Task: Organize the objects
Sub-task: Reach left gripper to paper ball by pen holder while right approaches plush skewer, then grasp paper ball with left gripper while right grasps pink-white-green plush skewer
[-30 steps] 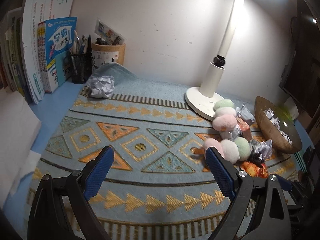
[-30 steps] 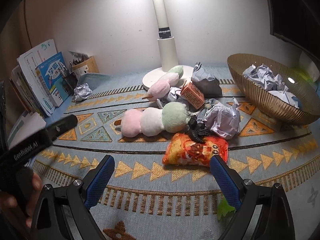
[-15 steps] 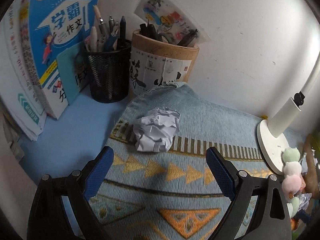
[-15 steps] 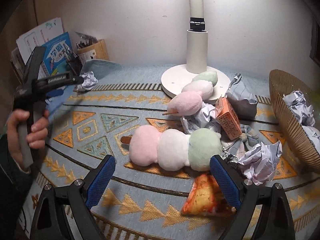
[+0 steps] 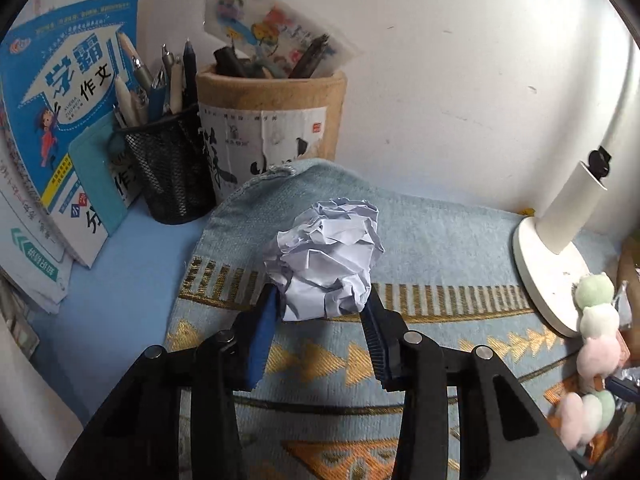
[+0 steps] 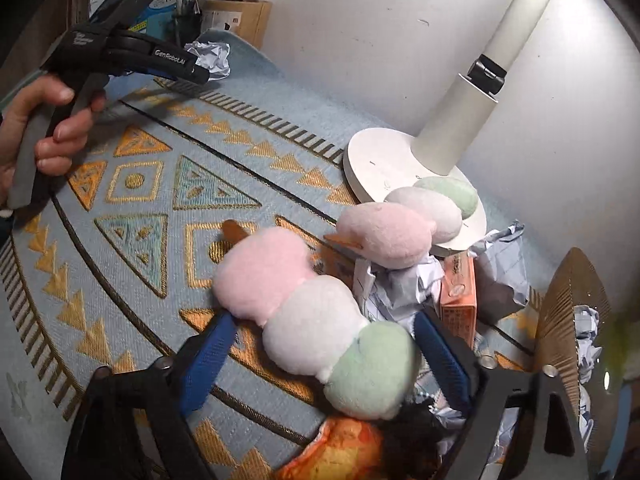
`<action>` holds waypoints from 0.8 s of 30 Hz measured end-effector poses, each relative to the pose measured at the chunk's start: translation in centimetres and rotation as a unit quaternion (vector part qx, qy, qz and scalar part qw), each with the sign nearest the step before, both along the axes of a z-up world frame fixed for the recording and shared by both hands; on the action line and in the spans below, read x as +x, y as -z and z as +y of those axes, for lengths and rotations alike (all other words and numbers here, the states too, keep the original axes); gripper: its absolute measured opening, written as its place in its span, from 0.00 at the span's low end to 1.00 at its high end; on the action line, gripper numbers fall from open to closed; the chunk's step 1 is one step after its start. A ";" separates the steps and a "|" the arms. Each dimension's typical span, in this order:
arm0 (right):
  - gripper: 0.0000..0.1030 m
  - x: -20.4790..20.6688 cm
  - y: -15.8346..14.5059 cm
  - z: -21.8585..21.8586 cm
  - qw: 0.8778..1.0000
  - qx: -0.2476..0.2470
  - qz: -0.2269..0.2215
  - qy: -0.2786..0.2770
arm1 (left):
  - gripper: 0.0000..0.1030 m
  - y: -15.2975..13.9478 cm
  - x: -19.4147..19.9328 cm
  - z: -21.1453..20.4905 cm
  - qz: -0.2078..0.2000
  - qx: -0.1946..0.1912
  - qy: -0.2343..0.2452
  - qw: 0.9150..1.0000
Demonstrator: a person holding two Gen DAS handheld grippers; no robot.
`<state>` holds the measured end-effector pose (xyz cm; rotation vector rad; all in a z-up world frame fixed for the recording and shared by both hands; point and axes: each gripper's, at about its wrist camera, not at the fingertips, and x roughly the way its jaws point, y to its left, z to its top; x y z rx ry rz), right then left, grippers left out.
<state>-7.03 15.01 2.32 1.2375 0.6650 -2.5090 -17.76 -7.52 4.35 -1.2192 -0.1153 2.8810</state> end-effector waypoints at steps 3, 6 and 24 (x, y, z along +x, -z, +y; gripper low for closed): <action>0.57 0.0 -0.2 -0.2 1.000 0.001 0.000 0.017 | 0.37 -1.4 2.7 1.4 0.019 0.002 0.025 1.000; 0.53 0.6 -1.4 0.5 0.998 -0.041 -0.005 0.051 | 0.37 -3.0 5.8 2.7 0.040 0.010 0.043 0.998; 0.63 8.9 -1.5 6.6 0.912 -0.362 -0.035 0.189 | 0.37 -0.4 17.2 7.6 0.080 0.036 0.031 0.996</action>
